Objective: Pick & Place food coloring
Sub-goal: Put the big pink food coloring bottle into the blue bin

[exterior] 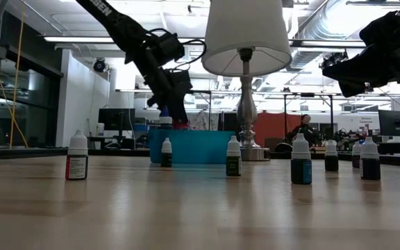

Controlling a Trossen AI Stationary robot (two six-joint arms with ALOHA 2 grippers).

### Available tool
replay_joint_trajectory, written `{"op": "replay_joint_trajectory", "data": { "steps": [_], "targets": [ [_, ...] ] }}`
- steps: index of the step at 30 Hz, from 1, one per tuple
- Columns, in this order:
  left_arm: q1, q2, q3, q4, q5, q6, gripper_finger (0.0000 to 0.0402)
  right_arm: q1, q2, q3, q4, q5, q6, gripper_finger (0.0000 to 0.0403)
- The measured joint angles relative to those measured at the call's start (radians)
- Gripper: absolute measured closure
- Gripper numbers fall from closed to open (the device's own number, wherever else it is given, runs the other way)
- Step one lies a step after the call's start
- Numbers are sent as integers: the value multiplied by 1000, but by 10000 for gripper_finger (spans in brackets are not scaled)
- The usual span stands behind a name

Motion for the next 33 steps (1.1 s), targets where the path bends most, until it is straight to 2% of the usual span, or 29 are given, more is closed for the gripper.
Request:
{"op": "replay_joint_trajectory", "data": {
  "steps": [17,26,33],
  "targets": [
    [-8,-23,-8,-45,11,-20,309,0,0,0,0,0,0,402],
    [-14,-96,-101,-46,10,63,309,0,0,0,0,0,0,402],
    [-14,-99,-134,-58,8,134,309,0,0,0,0,0,0,402]
  ]
}}
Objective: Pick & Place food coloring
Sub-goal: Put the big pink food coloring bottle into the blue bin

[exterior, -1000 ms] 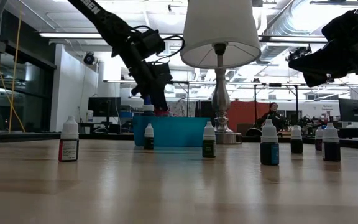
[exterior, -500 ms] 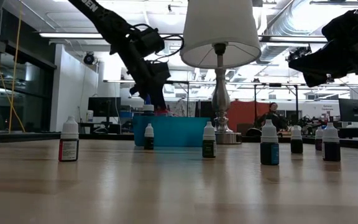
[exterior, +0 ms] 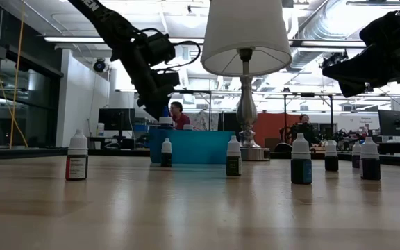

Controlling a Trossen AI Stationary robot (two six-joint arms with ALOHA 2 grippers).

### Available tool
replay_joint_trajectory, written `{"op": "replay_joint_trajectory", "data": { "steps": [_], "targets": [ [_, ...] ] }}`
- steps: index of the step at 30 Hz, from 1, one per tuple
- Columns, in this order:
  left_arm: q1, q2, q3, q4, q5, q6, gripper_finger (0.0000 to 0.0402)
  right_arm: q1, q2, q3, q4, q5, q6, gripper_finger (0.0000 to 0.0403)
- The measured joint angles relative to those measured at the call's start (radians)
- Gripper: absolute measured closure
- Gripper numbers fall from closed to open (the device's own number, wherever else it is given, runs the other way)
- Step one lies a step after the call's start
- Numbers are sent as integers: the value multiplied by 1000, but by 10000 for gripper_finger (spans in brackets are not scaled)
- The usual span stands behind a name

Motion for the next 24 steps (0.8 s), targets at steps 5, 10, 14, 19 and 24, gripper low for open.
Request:
{"op": "replay_joint_trajectory", "data": {
  "steps": [5,10,14,19,24],
  "targets": [
    [1,0,-1,-1,-1,31,309,0,0,0,0,0,0,402],
    [1,5,-1,-3,-22,43,309,0,0,0,0,0,0,402],
    [14,6,0,-2,-28,15,309,0,0,0,0,0,0,402],
    [36,7,0,8,-50,14,309,0,0,0,0,0,0,402],
    [56,7,0,7,-65,21,309,0,0,0,0,0,0,402]
  ]
}}
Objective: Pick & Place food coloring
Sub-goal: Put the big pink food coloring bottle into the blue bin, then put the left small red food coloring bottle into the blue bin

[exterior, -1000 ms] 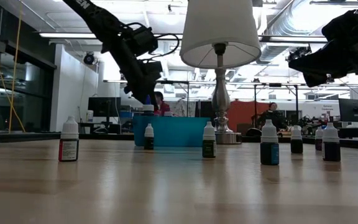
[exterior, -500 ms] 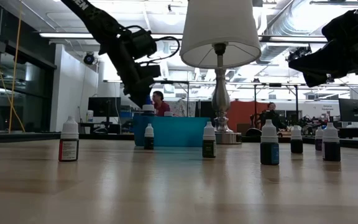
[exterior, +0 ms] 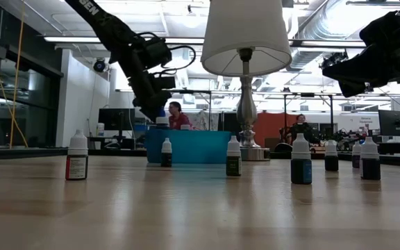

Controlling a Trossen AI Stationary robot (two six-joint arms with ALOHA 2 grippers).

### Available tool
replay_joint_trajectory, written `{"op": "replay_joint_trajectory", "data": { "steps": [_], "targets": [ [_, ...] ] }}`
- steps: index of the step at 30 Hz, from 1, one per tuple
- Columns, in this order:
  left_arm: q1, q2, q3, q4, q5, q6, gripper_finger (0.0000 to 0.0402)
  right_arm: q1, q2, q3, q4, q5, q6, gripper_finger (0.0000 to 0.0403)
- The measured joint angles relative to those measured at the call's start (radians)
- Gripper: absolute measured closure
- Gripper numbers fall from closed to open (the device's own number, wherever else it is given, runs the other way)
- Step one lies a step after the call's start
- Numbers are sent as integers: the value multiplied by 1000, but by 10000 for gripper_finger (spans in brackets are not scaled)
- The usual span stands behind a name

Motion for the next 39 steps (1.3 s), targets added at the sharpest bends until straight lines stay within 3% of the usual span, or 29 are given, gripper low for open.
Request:
{"op": "replay_joint_trajectory", "data": {
  "steps": [9,18,23,39],
  "targets": [
    [10,0,0,-1,-1,0,305,0,0,0,0,0,0,402],
    [10,3,-2,-4,1,0,230,0,0,0,0,0,0,402],
    [10,3,4,-3,2,0,208,0,0,0,0,0,0,402],
    [11,-94,28,-12,-34,34,204,0,1,0,0,0,0,402]
  ]
}}
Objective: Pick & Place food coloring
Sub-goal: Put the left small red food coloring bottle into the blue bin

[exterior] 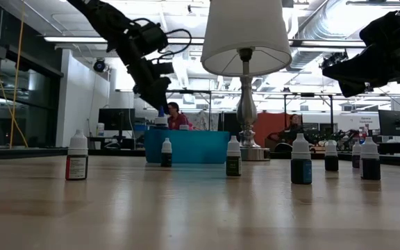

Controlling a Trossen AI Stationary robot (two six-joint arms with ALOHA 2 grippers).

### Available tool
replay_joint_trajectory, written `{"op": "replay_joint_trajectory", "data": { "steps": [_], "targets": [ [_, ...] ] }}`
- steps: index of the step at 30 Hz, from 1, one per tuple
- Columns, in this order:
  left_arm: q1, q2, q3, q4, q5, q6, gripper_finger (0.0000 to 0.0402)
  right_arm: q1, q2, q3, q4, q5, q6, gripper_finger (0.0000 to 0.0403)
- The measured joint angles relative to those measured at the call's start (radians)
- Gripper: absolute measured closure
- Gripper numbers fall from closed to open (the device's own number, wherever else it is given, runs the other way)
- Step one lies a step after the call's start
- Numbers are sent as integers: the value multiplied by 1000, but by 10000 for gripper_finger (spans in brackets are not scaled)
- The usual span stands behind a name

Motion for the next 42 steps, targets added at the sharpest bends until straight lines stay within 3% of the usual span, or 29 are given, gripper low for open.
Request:
{"op": "replay_joint_trajectory", "data": {
  "steps": [11,20,32,42],
  "targets": [
    [-3,-135,0,-4,-25,-1,204,0,0,0,0,0,0,402],
    [-89,-272,0,-8,14,-8,204,0,0,0,0,0,0,402],
    [-337,-330,0,-44,174,-15,204,0,0,0,0,0,0,402],
    [-549,-255,0,-38,133,-93,204,0,0,0,0,0,0,402]
  ]
}}
